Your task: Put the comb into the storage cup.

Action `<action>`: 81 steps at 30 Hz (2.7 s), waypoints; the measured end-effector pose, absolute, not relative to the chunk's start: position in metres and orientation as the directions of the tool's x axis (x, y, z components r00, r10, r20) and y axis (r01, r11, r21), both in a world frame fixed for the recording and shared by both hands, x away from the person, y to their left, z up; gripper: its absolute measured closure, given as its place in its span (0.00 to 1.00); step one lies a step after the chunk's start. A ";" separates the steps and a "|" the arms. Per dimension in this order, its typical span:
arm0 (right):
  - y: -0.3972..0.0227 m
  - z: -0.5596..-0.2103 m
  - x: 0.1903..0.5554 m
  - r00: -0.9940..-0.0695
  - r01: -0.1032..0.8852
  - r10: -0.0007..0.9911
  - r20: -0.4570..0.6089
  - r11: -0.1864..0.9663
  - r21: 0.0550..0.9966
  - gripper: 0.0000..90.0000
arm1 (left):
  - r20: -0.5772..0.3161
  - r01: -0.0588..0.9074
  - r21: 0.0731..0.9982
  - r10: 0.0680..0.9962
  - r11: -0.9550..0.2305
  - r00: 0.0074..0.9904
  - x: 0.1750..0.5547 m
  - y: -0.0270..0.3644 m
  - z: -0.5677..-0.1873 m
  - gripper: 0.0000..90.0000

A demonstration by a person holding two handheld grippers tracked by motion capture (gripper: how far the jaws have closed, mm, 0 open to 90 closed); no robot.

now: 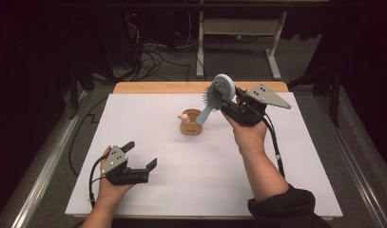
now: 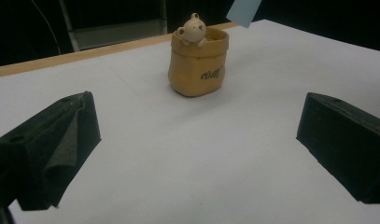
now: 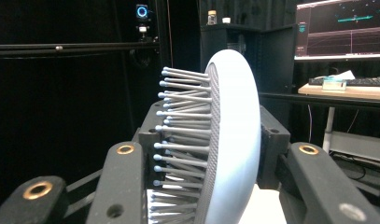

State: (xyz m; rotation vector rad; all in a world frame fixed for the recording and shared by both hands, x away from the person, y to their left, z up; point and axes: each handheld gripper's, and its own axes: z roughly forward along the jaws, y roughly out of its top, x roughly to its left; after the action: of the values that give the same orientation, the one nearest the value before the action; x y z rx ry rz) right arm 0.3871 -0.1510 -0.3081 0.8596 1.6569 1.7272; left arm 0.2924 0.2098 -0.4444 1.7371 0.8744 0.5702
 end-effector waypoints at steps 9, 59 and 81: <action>-0.139 -0.308 0.399 -0.617 0.018 0.786 0.042 -0.040 0.999 0.64 | -0.036 0.278 0.944 0.781 -0.178 0.624 0.292 0.209 -0.444 0.01; -0.100 -0.340 0.444 -0.594 0.108 0.802 0.059 0.006 0.994 0.63 | -0.051 0.278 0.947 0.776 -0.163 0.628 0.292 0.212 -0.442 0.01; -0.091 -0.359 0.453 -0.585 0.141 0.808 0.073 0.013 0.990 0.63 | -0.058 0.278 0.948 0.776 -0.155 0.629 0.292 0.212 -0.443 0.01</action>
State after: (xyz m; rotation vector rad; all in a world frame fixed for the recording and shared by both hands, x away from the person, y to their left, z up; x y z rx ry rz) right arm 0.4531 -0.0910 -0.3594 0.9713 1.7602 1.6176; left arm 0.2924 0.2122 -0.4432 1.7224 0.8656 0.5492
